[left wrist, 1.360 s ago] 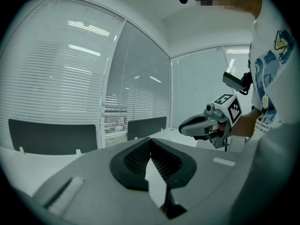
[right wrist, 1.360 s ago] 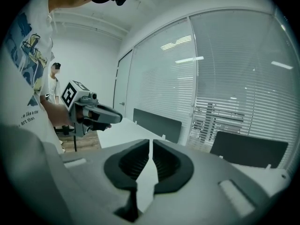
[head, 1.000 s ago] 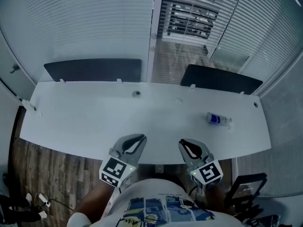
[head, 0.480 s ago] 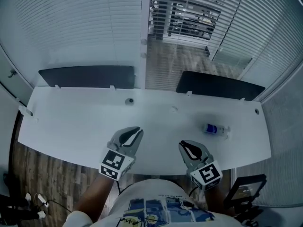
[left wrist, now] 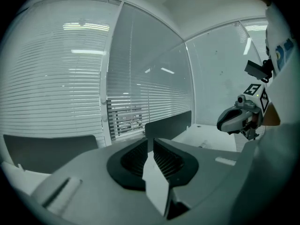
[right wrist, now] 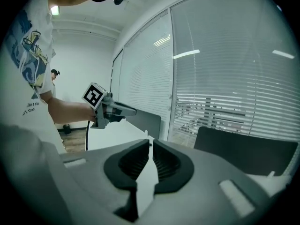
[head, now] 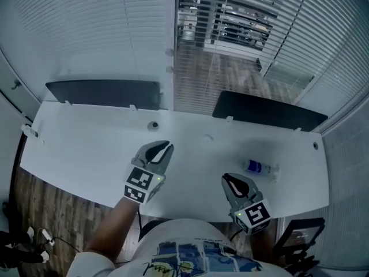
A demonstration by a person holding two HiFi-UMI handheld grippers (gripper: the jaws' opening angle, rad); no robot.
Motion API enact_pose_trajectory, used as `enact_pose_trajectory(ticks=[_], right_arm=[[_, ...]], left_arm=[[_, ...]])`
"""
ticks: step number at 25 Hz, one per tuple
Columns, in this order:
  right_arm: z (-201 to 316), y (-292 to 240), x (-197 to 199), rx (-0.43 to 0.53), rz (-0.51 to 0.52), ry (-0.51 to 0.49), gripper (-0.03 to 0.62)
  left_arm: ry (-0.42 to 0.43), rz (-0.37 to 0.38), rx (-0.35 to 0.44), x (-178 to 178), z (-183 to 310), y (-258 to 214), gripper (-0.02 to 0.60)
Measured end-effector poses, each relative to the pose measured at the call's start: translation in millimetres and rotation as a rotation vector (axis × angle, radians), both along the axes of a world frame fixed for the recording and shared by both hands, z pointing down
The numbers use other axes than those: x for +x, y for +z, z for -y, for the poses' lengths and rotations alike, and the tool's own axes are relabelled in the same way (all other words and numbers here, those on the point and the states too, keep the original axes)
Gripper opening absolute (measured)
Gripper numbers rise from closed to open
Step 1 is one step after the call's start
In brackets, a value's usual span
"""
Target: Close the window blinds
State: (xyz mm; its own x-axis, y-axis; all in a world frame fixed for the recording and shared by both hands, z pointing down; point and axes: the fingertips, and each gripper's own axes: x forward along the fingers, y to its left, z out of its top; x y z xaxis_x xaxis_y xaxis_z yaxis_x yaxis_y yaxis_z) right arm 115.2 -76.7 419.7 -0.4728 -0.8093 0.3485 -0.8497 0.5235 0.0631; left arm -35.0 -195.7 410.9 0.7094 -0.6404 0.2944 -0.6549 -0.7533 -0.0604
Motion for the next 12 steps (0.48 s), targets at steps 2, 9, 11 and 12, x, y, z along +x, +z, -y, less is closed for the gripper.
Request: enact_pose_trajectory(ticks=[2,9,11,12], right_arm=[[3.6,4.7,8.4,-0.006,0.011,-0.001,0.014],[16.2,14.8,28.5,-0.025,0.022,0.012,0.014],[17.7,18.1,33.7,-0.032,0.027,0.021,0.014],[17.6,20.5,36.6,-0.037,0.028,0.026,0.014]], left_arm=[[-0.017,0.007,0.005,4.7,12.5,2.3,0.044],[-0.072,0.053,0.026,13.5,65.5,7.0,0.052],[-0.086,0.07,0.032,13.9,82.3,8.8,0.06],[-0.093,0.073,0.044,14.6,90.3,8.0,0.06]])
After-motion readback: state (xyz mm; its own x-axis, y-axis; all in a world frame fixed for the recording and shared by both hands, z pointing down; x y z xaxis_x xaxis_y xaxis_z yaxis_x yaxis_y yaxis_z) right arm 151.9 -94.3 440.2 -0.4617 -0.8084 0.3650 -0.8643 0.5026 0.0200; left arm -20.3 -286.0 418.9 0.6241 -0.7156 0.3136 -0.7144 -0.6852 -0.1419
